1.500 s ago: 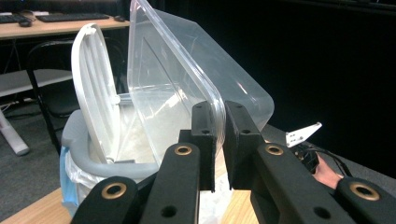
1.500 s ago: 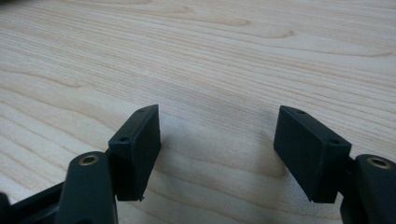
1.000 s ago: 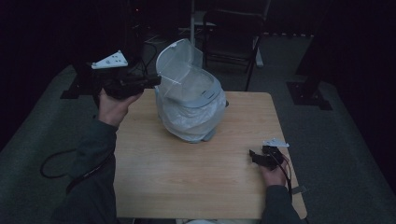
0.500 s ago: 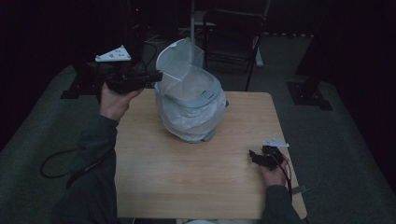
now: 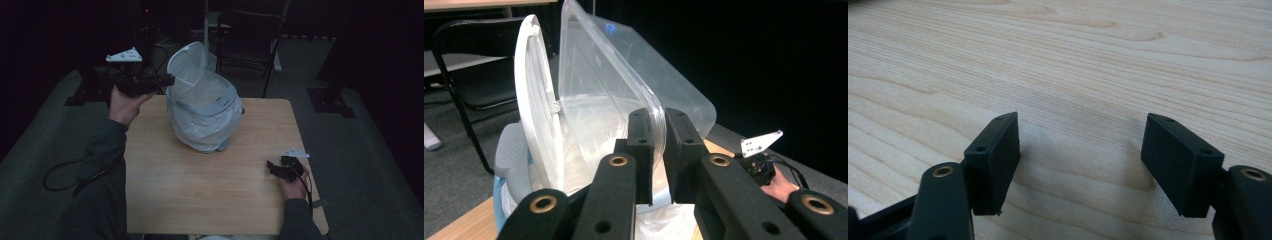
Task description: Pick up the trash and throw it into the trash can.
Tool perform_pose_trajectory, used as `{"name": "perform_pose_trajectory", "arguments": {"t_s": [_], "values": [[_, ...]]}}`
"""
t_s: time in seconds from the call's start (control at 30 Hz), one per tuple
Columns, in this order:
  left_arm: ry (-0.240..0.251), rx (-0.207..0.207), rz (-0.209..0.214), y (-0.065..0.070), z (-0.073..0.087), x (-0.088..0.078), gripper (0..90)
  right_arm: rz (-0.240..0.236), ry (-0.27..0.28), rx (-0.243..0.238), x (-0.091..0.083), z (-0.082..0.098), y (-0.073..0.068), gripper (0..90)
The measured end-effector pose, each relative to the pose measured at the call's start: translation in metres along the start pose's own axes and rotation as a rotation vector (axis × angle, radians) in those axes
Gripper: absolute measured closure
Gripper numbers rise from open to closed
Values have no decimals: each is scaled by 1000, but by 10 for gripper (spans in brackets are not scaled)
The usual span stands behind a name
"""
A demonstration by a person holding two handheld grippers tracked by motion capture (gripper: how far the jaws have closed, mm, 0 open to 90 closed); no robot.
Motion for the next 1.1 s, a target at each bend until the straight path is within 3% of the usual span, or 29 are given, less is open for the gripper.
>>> {"name": "perform_pose_trajectory", "arguments": {"t_s": [0.13, 0.33, 0.57, 0.83, 1.1], "values": [[20, -9, 2, -1, -1, 0, 784, 0, 0, 0, 0, 0, 0, 309], [9, -5, -17, -1, 2, 2, 745, 0, 0, 0, 0, 0, 0, 308], [14, -28, -31, -8, 7, 3, 684, 0, 0, -1, 0, 0, 0, 307], [50, -51, -79, -22, 8, -1, 593, 0, 0, 0, 0, 0, 0, 306], [106, -106, -110, -40, 13, -11, 548, 0, 1, 0, 0, 0, 0, 306]]}}
Point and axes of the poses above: each handheld gripper's, and its own axes: x roughly forward along the jaws, z roughly out of its underside, y roughly to its right, the point moved 4 cm from there along x, roughly forward along the jaws, and after that the axes turned 10 degrees about -x, right-handed, at the moved point
